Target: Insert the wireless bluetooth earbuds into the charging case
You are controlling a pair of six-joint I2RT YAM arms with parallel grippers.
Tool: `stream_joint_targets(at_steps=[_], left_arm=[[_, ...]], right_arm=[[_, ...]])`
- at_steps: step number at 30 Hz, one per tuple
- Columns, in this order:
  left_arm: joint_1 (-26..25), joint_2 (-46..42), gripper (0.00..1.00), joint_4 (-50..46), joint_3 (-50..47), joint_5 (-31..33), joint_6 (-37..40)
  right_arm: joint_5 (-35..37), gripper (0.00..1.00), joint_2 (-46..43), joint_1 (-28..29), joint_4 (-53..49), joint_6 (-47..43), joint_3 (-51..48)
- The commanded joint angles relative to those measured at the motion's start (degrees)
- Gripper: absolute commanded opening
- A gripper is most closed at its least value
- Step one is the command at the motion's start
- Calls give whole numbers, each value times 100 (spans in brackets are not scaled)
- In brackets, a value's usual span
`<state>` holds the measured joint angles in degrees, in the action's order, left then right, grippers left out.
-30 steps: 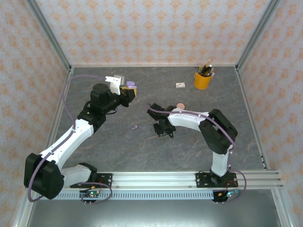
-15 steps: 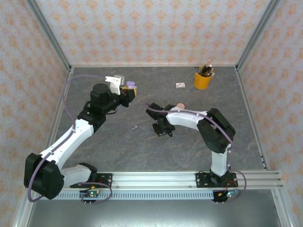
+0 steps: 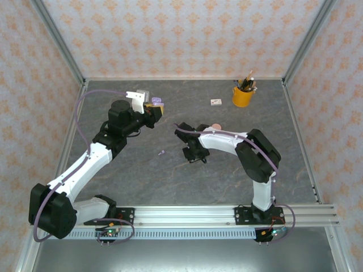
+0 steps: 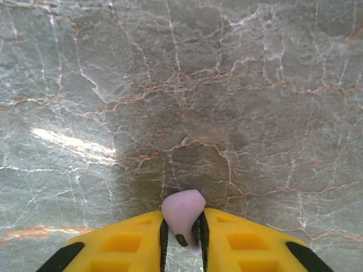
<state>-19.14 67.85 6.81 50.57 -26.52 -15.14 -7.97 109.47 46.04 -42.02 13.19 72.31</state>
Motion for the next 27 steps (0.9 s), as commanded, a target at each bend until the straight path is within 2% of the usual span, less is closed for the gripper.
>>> stream_joint_targets(at_steps=[1, 12, 19, 27], left_arm=[[-55, -99, 0, 84, 161, -2, 28], [-55, -95, 0, 100, 164, -2, 21], [-55, -90, 0, 101, 161, -9, 11], [-69, -71, 0, 137, 158, -11, -7]], right_arm=[[313, 24, 259, -139, 142, -99, 124], [287, 24, 281, -183, 82, -128, 243], [262, 25, -18, -183, -61, -126, 291], [243, 31, -93, -187, -79, -110, 270]])
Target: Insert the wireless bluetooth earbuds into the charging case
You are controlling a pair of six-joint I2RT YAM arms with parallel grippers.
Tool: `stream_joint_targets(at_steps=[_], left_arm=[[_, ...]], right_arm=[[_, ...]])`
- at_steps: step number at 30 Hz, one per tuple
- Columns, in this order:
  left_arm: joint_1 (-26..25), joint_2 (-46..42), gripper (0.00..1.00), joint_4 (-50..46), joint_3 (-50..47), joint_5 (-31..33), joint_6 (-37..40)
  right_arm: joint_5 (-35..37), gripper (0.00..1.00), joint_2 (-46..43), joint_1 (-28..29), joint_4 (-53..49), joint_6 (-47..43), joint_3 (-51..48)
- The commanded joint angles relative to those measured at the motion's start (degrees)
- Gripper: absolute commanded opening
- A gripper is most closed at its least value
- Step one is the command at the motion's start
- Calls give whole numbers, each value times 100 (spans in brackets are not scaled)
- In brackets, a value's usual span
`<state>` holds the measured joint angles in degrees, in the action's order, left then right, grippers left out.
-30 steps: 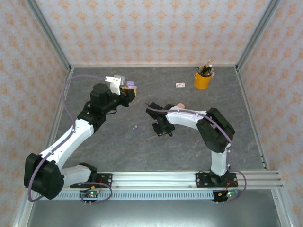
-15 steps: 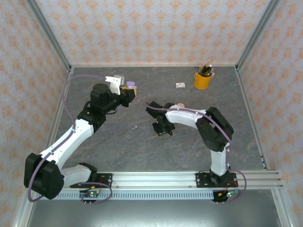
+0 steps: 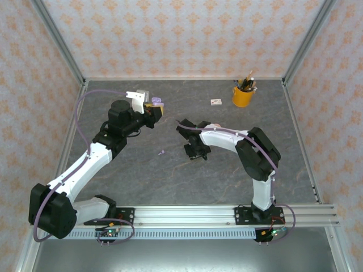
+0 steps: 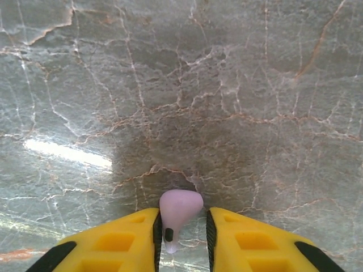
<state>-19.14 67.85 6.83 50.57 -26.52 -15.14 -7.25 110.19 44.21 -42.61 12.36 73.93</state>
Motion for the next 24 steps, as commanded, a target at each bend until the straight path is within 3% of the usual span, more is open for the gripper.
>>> stream_joint_targets(at_steps=[1, 10, 24], left_arm=[[-68, -77, 0, 134, 168, -11, -6], [-82, -71, 0, 127, 189, 6, 2], [-82, -53, 0, 142, 171, 7, 15]], right_arm=[[156, 32, -144, -4, -11, -15, 103], [31, 39, -151, 0, 162, 401, 139], [230, 39, 11, 0, 70, 722, 237]])
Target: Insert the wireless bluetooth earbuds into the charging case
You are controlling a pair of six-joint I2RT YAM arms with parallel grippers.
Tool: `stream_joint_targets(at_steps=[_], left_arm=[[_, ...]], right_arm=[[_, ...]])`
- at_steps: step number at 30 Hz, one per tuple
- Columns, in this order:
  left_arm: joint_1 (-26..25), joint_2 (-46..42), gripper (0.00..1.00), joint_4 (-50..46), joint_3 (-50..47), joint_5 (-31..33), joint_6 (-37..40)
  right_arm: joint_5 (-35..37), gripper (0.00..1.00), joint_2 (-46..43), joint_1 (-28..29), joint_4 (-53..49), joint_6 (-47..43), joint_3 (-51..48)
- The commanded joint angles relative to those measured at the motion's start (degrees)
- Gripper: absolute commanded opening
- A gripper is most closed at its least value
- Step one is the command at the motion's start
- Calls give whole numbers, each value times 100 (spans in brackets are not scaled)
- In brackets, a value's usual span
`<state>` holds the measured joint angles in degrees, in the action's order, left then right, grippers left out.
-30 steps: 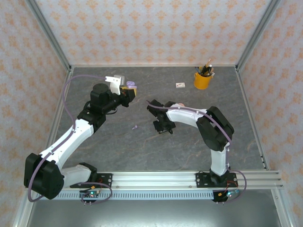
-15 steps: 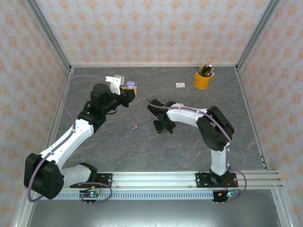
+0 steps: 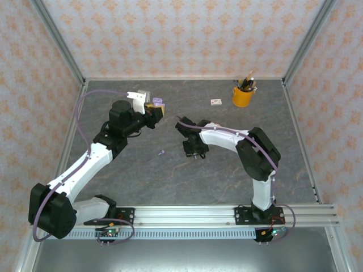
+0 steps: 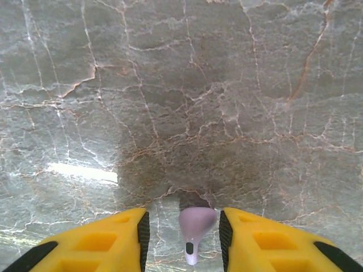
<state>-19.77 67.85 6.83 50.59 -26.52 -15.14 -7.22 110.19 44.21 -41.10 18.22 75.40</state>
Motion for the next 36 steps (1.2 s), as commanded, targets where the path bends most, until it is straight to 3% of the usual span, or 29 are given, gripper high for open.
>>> stream_joint_targets(at_steps=[1, 36], left_arm=[[-18, -53, 0, 151, 164, 14, 19], [-18, -54, 0, 195, 133, 7, -7]], right_arm=[[252, 39, 13, 0, -106, 154, 77], [274, 35, 349, -30, 67, 237, -194]])
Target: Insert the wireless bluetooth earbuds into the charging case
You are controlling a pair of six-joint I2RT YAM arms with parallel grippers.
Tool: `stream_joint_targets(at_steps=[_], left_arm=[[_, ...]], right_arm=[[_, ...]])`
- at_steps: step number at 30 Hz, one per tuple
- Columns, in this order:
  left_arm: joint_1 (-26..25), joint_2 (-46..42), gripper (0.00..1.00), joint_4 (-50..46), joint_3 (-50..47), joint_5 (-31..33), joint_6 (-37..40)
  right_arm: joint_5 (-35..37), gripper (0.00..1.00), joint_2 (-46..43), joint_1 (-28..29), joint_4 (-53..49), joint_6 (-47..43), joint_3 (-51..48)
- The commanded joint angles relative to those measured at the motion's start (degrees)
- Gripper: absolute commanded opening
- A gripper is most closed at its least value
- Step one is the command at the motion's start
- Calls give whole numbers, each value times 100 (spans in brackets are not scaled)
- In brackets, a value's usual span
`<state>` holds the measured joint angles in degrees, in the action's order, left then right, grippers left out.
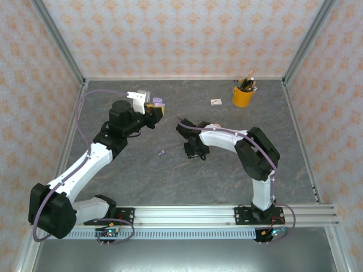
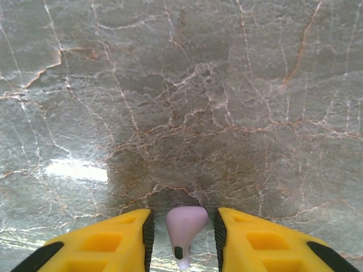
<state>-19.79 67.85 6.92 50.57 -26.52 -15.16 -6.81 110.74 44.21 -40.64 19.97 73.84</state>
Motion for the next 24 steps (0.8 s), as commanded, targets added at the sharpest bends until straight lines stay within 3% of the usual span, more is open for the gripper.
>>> stream_joint_targets(at_steps=[1, 8, 24], left_arm=[[-16, -53, 0, 185, 133, 7, 0], [-18, -44, 0, 179, 155, -19, 4], [-33, -21, 0, 41, 229, -189, 98]], right_arm=[[241, 35, 308, -41, 28, 62, -28], [241, 33, 423, -174, 23, -14, 66], [184, 18, 223, -211, 56, -85, -131]])
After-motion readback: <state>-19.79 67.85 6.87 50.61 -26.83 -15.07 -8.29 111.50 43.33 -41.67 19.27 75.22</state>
